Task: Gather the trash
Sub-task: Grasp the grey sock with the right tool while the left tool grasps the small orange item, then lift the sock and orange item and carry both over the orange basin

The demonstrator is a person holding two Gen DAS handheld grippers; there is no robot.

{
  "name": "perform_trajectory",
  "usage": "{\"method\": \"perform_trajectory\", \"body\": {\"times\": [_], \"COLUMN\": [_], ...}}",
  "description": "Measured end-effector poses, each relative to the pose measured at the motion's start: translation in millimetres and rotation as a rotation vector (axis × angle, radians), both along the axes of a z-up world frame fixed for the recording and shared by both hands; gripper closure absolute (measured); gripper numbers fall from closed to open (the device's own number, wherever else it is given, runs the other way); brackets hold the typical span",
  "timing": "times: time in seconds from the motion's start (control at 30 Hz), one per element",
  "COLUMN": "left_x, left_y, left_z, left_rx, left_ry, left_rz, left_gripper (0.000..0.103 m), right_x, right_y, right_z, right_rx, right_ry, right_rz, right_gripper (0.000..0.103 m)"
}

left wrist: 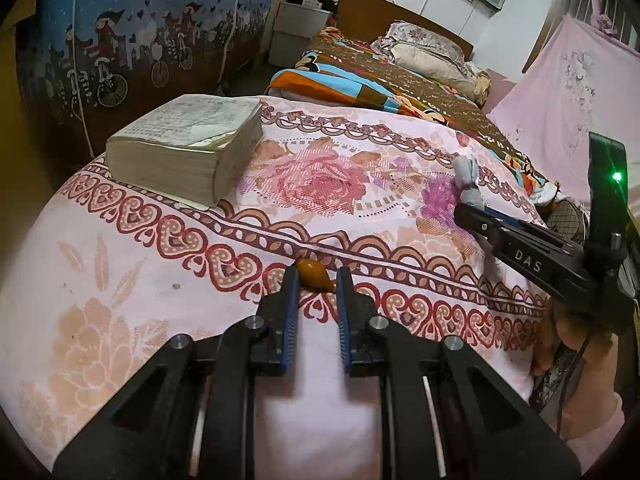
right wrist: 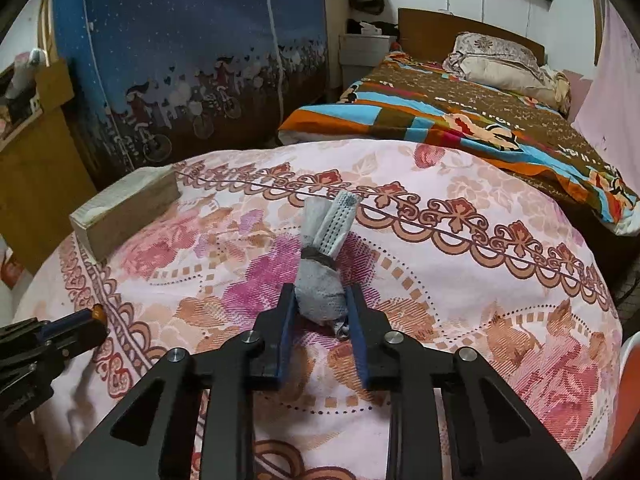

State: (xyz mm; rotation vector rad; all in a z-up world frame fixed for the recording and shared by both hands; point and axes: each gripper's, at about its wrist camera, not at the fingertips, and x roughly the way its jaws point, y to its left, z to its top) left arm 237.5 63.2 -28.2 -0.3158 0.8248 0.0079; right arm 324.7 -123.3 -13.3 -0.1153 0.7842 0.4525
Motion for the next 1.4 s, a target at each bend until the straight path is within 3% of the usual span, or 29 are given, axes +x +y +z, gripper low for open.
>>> {"method": "perform_trajectory", "body": {"times": [0.33,0.57,0.83,1.13,1.4], "left_x": [-12.7,-22.6,-36.5,-50.5,-63.1], "left_y": [-4.5,-18.4,-37.4,-73.0,-119.2], "left_z": [9.0,23.8,48.2,83.2,112.4], "left_rx": [0.03,0.117,0.21,0.191,0.202], "left_ry": [-0.082,-0.161,-0.281,-0.443,-0.607], "left_rz": [-0.002,-0.017,-0.023,-0.068,-0.17], "left_gripper": [0.1,0.1,0.1,0.1,0.1], "right_x": [-29.9,-50.4,-86.0,-127.7,-151.2], "right_y": [-18.3,-37.4,-58.7,-100.5,-138.6], "right_z": [19.9,30.4,57.4,80.5,88.6], "right_rx": [0.143,0.246,0.353,0.339,0.315], "right_ry": [-0.122,-0.199,-0.396,-0.57,-0.682], "right_rz": [0.014,-0.012,-0.015,-0.124,-0.253], "right_gripper": [0.082,0.082,0.082,0.082,0.082]}}
